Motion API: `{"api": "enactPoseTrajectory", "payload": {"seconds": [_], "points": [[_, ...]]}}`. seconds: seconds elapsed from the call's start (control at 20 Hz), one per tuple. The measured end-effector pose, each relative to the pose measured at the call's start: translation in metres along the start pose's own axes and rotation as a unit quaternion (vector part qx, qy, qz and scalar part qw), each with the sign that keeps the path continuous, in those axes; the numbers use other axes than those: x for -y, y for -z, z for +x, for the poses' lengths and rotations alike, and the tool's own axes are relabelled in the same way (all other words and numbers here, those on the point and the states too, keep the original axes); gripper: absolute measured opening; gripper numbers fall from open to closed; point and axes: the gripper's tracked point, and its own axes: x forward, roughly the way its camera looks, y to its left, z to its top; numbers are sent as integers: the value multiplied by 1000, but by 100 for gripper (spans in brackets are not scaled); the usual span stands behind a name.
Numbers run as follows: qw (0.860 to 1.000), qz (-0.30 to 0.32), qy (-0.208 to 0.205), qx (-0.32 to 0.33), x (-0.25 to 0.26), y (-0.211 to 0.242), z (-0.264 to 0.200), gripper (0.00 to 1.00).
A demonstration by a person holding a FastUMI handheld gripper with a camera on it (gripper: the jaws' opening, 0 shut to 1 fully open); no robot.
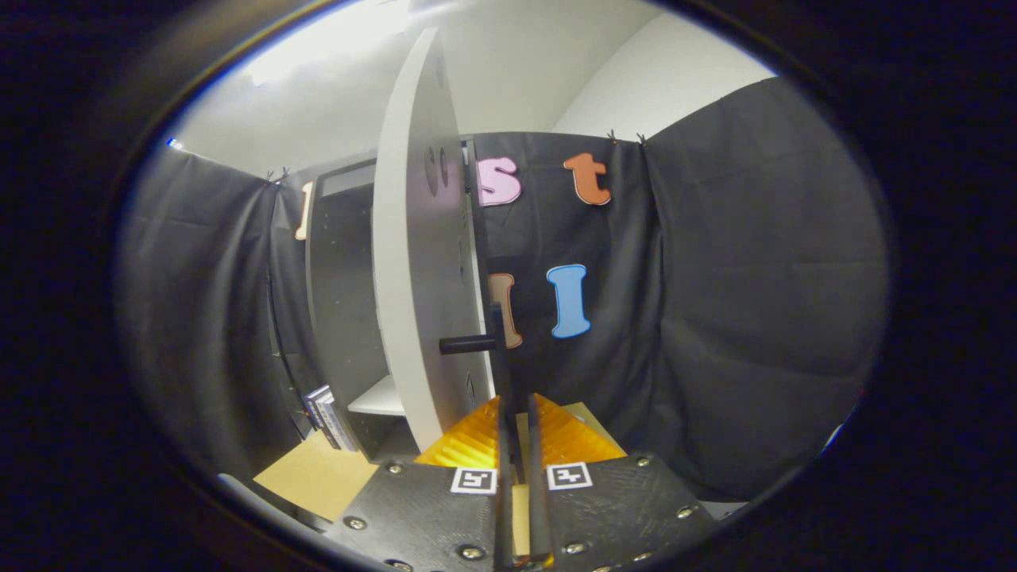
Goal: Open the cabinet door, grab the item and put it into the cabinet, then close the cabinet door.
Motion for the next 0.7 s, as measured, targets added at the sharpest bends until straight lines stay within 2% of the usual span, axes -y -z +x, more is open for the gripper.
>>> {"api": "enactPoseTrajectory", "payload": {"seconds": [0.15,0.35,0.7], "points": [[1000,-6,4,-3,1,0,-6,9],[1000,-17,23,10,-5,-5,-37,9],[1000,-8,23,16,-68,8,-77,9]]}}
